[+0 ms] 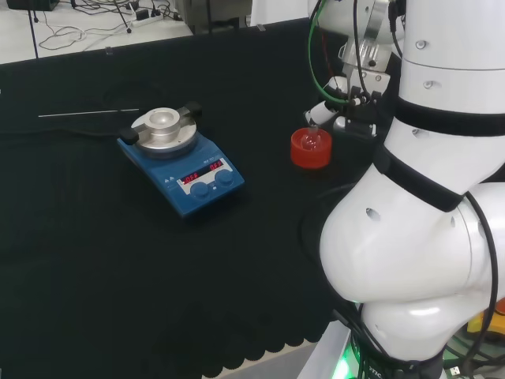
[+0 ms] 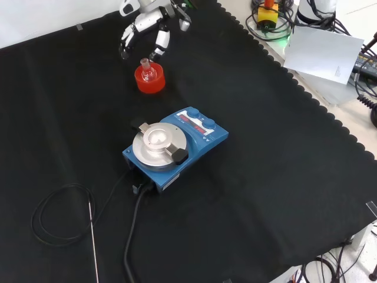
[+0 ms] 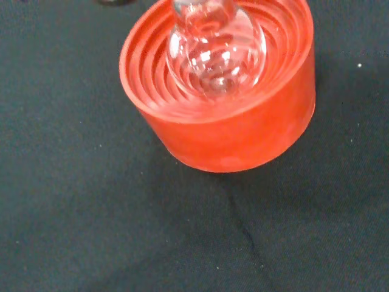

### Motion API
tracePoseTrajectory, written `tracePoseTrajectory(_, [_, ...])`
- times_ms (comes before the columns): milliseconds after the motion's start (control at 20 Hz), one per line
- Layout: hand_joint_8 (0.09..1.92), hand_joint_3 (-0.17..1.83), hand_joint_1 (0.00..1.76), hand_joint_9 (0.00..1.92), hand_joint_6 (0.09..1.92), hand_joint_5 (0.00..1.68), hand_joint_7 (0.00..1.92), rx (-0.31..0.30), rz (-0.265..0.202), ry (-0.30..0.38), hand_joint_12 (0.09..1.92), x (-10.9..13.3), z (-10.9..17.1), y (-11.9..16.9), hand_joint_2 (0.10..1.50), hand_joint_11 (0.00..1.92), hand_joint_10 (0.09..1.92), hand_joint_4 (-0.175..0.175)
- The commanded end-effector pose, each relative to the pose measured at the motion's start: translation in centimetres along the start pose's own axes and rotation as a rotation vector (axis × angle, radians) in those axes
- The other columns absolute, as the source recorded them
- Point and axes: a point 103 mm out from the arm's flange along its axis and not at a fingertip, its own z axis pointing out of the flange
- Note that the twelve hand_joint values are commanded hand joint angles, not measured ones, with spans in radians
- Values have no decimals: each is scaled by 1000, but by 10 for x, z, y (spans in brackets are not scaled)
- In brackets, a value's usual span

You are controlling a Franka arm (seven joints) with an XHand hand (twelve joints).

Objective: Pick up the round-bottom flask.

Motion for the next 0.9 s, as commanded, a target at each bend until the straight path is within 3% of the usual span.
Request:
tracePoseTrajectory(50, [678,541,817,334,115,538,178,-5,-5,-5,1379,-3,7,7,724,186,697,-20])
tracePoseTrajectory(900, [676,641,874,355,207,639,189,-1,-6,-16,1375,-15,14,12,653,206,692,-27])
